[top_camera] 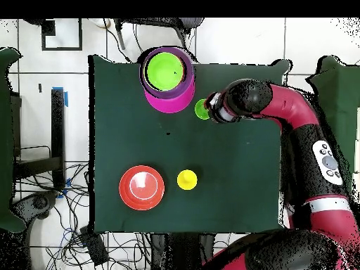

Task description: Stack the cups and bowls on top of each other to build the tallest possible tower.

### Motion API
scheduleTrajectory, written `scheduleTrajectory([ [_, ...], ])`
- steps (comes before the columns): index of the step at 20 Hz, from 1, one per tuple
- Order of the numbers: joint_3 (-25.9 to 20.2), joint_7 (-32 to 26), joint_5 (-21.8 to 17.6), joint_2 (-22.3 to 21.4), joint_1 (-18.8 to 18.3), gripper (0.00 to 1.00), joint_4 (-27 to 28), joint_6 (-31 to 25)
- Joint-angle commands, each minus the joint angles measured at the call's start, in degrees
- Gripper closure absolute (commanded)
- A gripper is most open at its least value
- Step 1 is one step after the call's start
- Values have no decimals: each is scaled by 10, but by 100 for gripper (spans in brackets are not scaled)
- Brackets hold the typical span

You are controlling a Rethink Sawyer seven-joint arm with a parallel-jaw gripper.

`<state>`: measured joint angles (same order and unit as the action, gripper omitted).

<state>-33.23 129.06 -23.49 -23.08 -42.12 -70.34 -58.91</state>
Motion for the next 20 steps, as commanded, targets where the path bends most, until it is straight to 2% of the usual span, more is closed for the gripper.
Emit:
scheduleTrajectory([
  [1, 23, -101, -44, -8, 8, 0, -37, 15],
  [9, 29, -102, -55, -1, 5, 0, -37, 29],
  [17, 28, -117, -68, 40, 7, 0, 17, 28],
  [18, 31, -103, -68, 23, 7, 0, -16, 43],
  [20, 30, -100, -69, 27, 7, 0, -15, 49],
])
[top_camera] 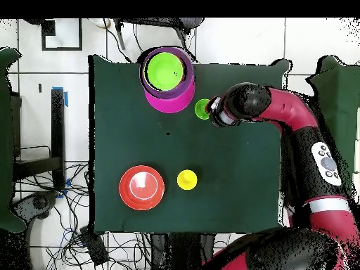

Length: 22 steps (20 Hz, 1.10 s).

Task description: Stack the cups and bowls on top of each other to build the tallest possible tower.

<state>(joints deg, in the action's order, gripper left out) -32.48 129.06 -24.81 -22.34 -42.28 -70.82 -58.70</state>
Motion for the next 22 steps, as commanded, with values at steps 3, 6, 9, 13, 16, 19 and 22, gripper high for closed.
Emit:
scheduleTrajectory([
  [3, 22, -98, -58, 30, 10, 0, -1, 52],
  [6, 20, -93, -58, 36, 11, 0, 3, 59],
  [9, 19, -85, -59, 41, 13, 0, 8, 72],
  [13, 22, -78, -61, 44, 15, 0, 6, 88],
  [16, 23, -81, -63, 49, 17, 0, 13, 89],
  [19, 24, -83, -64, 57, 18, 0, 19, 91],
  [22, 24, -92, -68, 63, 18, 0, 23, 96],
])
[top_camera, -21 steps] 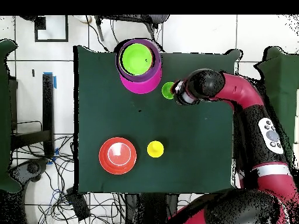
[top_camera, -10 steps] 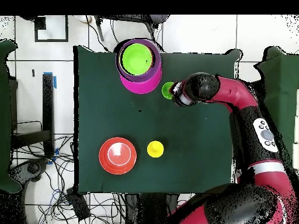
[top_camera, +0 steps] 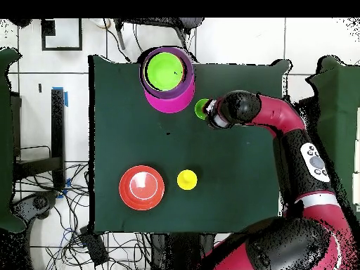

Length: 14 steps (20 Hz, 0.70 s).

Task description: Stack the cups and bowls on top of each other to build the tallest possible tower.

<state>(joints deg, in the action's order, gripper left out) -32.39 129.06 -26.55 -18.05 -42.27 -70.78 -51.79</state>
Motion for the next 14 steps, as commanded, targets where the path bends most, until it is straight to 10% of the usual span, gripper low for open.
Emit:
scheduleTrajectory([
  [1, 22, -99, -54, 20, 17, 0, 22, 29],
  [2, 22, -102, -56, 17, 17, 100, 18, 36],
  [14, 29, -76, -38, -25, 23, 100, -4, 10],
])
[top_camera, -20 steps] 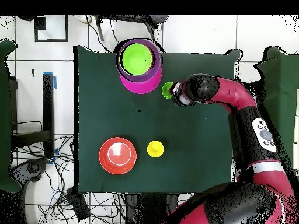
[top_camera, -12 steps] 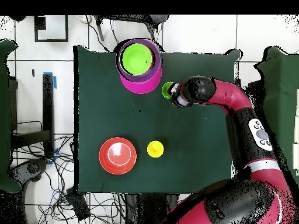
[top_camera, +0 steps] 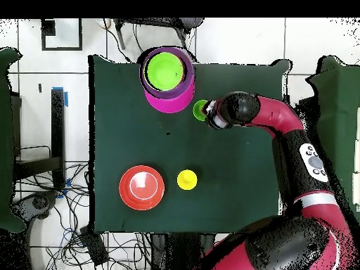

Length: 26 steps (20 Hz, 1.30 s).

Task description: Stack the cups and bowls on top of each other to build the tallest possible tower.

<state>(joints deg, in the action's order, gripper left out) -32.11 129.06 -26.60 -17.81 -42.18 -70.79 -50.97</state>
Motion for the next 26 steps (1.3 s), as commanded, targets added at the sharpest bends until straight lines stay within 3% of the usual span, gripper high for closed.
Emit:
scheduleTrajectory([
  [1, 26, -74, -35, -33, 23, 100, -8, -2],
  [14, 11, -54, 0, -127, 39, 100, -61, -39],
  [26, 8, -72, 15, -142, 80, 100, 23, -134],
])
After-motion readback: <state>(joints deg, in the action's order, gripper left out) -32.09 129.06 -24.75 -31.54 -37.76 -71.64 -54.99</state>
